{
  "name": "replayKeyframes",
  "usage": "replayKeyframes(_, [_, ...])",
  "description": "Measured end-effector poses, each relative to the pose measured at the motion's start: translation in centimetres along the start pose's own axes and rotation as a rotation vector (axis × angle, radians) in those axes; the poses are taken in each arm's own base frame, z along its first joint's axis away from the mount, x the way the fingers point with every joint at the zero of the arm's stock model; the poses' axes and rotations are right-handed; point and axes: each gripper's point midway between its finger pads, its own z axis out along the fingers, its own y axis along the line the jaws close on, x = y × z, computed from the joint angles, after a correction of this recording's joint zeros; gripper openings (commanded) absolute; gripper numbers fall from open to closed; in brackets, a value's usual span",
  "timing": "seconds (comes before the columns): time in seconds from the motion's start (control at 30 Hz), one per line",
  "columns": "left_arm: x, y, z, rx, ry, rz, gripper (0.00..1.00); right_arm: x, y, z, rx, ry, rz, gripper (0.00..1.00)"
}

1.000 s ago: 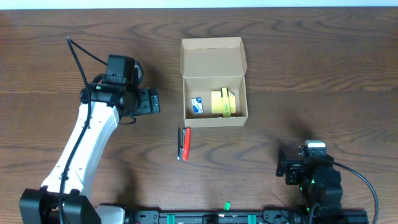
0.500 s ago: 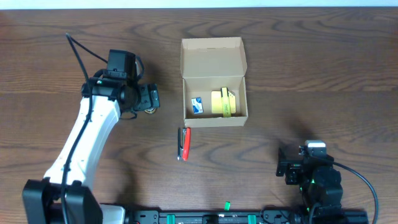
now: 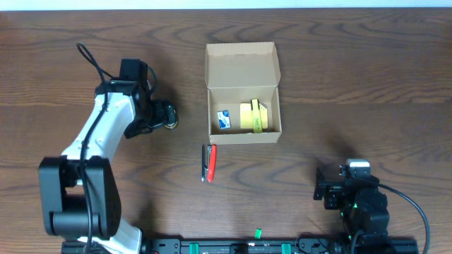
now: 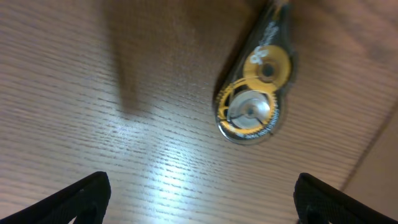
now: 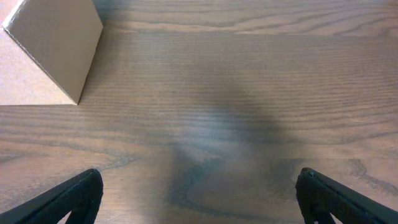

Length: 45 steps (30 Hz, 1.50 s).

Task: Pack container
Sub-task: 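Move the left gripper over the yellow correction tape dispenser, then lower the left gripper and close it on the correction tape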

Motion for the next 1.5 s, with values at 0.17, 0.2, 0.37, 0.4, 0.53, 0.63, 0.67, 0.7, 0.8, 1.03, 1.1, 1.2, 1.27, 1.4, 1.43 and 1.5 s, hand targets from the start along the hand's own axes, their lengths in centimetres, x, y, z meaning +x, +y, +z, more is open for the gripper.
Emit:
replayKeyframes(0.17, [-0.2,0.1,1.2,-0.012,0.033,0.028,0.96,0.0,0.0,0.0,0.000,0.000,0.000,0.99])
replayKeyframes(0.2, [-0.4,0.0,1.2,-0.011,0.030,0.037,0.96,0.0,0.0,0.0,0.000,0.000,0.000,0.99])
replayKeyframes(0.37, [-1.7,-0.4,0.9,-0.011,0.009,0.095,0.95,0.0,0.0,0.0,0.000,0.000,0.000,0.99])
replayKeyframes(0.4, [-1.9,-0.5,0.8,-0.010,0.004,0.105,0.95,0.0,0.0,0.0,0.000,0.000,0.000,0.99])
replayKeyframes(0.53, [-3.0,-0.8,0.0,-0.010,-0.024,0.156,0.95,0.0,0.0,0.0,0.000,0.000,0.000,0.99])
replayKeyframes(0.63, [-3.9,-1.0,-0.4,-0.019,-0.037,0.188,0.95,0.0,0.0,0.0,0.000,0.000,0.000,0.99])
replayKeyframes(0.67, [-4.1,-1.0,-0.2,-0.026,-0.028,0.191,0.95,0.0,0.0,0.0,0.000,0.000,0.000,0.99])
replayKeyframes(0.7, [-4.2,-0.9,0.0,-0.032,-0.017,0.194,0.95,0.0,0.0,0.0,0.000,0.000,0.000,0.99])
replayKeyframes(0.8, [-4.3,-0.7,1.2,-0.052,0.033,0.206,0.96,0.0,0.0,0.0,0.000,0.000,0.000,0.99])
replayKeyframes(1.03, [-4.4,-0.7,2.1,-0.065,0.069,0.214,0.95,0.0,0.0,0.0,0.000,0.000,0.000,0.99])
replayKeyframes(1.1, [-4.3,-0.8,2.1,-0.065,0.072,0.218,0.95,0.0,0.0,0.0,0.000,0.000,0.000,0.99])
replayKeyframes(1.2, [-4.1,-1.4,2.2,-0.064,0.074,0.234,0.95,0.0,0.0,0.0,0.000,0.000,0.000,0.99])
replayKeyframes(1.27, [-3.8,-1.9,2.2,-0.062,0.076,0.249,0.95,0.0,0.0,0.0,0.000,0.000,0.000,0.99])
replayKeyframes(1.4, [-3.3,-2.9,2.3,-0.054,0.081,0.275,0.95,0.0,0.0,0.0,0.000,0.000,0.000,0.99])
replayKeyframes(1.43, [-3.2,-3.1,2.4,-0.054,0.084,0.280,0.95,0.0,0.0,0.0,0.000,0.000,0.000,0.99])
replayKeyframes(1.5, [-3.1,-3.3,2.6,-0.052,0.090,0.285,0.95,0.0,0.0,0.0,0.000,0.000,0.000,0.99])
